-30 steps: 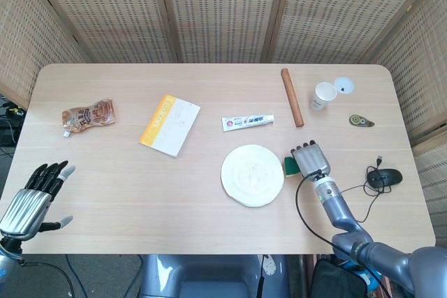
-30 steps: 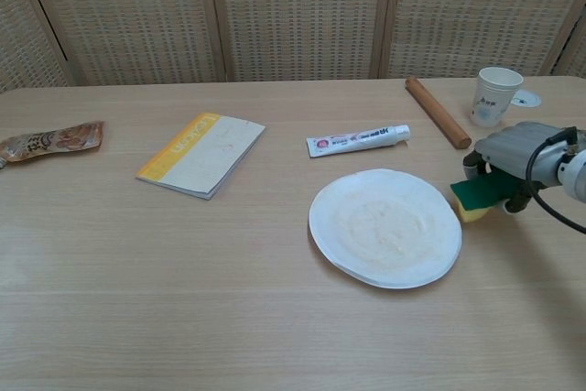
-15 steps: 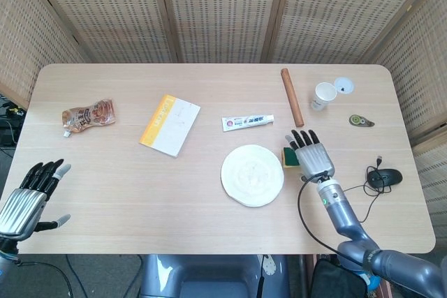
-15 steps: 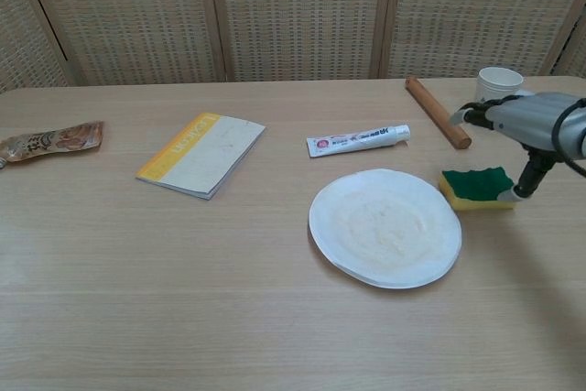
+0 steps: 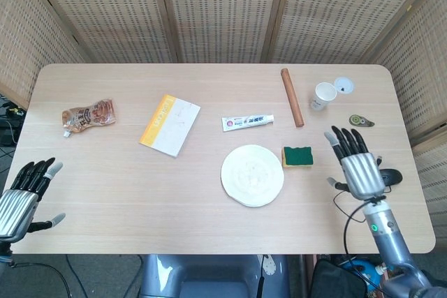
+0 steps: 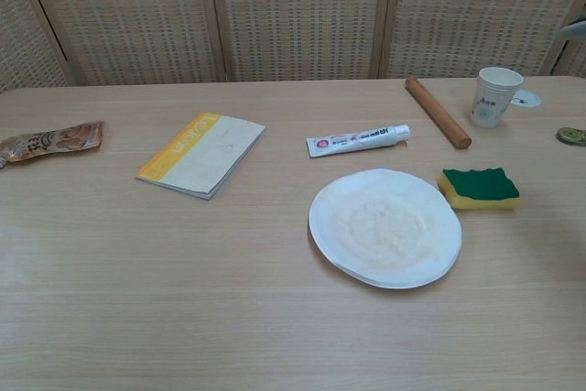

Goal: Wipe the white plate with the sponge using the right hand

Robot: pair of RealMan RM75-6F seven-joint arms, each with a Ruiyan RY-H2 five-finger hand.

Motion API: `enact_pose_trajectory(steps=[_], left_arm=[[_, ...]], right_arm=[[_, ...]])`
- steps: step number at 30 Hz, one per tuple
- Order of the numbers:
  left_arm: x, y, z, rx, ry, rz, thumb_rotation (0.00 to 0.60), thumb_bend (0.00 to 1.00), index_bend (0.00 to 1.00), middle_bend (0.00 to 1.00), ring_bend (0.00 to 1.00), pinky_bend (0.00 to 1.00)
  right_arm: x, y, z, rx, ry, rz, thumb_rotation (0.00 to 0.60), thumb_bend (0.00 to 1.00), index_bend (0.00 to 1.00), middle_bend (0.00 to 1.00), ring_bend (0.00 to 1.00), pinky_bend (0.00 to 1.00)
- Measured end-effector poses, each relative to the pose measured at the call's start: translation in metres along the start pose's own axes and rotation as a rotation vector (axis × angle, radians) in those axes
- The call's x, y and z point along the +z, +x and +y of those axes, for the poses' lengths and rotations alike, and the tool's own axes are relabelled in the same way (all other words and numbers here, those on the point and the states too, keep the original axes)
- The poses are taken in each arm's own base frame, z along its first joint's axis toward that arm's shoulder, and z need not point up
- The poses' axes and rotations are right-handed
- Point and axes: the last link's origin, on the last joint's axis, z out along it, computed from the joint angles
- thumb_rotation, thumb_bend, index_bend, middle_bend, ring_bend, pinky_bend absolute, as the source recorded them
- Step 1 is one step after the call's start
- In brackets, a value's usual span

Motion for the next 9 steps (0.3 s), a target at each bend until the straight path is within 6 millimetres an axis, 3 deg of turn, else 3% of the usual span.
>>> enact_pose_trajectory(steps=[9], left_arm=[[-0.005, 0.0, -0.001, 0.005, 0.003, 0.02, 0.6, 0.0, 0.0, 0.0, 0.0, 0.0]], right_arm=[[-0.072, 0.001, 0.029, 0.045, -0.048, 0.052, 0.6, 0.0, 0.0, 0.0, 0.0, 0.0]])
